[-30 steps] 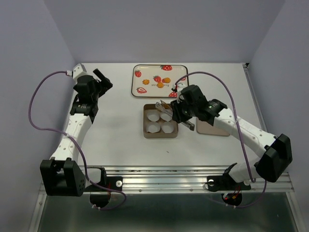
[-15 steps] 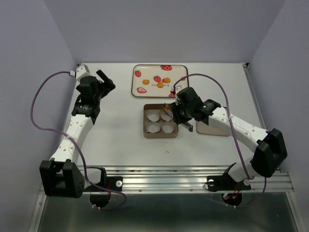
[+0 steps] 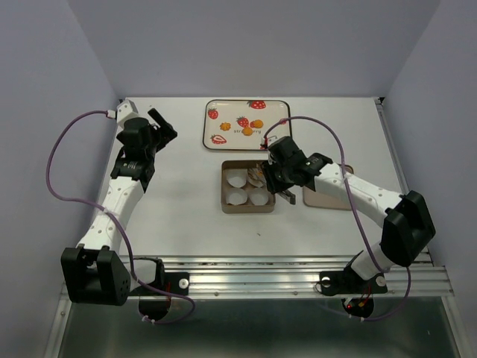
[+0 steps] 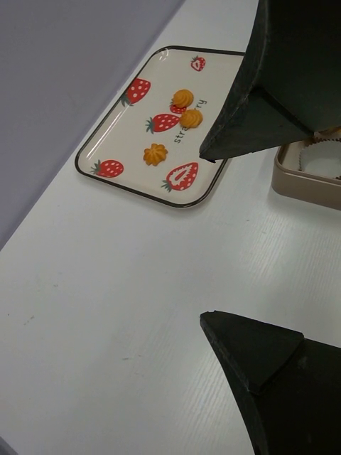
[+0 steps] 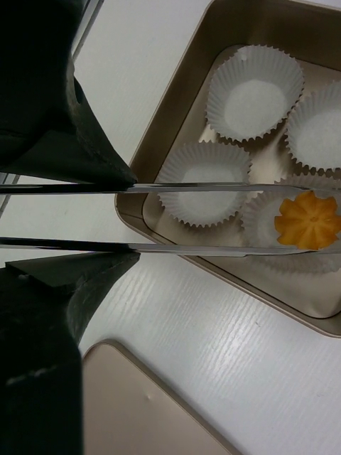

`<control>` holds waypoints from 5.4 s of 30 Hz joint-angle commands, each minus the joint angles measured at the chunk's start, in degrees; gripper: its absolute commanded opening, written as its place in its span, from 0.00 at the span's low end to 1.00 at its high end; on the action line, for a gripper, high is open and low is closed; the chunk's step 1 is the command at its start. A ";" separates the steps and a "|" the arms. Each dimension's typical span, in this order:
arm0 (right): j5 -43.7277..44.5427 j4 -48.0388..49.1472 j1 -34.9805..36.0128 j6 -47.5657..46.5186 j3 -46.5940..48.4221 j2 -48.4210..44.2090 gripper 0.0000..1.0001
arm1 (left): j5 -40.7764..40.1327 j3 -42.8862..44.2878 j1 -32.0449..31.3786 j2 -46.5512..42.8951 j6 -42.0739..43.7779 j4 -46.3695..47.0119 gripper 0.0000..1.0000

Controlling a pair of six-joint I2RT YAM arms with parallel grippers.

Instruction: Pack the cookies

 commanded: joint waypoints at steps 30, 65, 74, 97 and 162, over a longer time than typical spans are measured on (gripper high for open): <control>-6.93 1.26 0.47 -1.07 3.82 -7.49 0.56 | -1.12 2.18 -0.17 0.00 1.61 -0.57 0.99; 6.68 6.00 -13.77 -7.84 35.37 31.07 0.59 | -1.47 2.53 -0.17 1.50 3.63 -0.13 0.99; 6.85 5.83 -13.77 -8.28 40.21 36.44 0.59 | -1.03 3.41 -0.17 2.99 4.07 -0.04 0.99; 3.51 5.65 -14.83 -5.21 44.78 40.22 0.53 | -1.91 3.23 -0.09 2.90 4.33 -0.22 0.99; -9.41 6.54 3.36 -5.73 4.34 -0.22 0.40 | 1.08 3.23 -4.48 -0.88 2.93 -0.04 0.99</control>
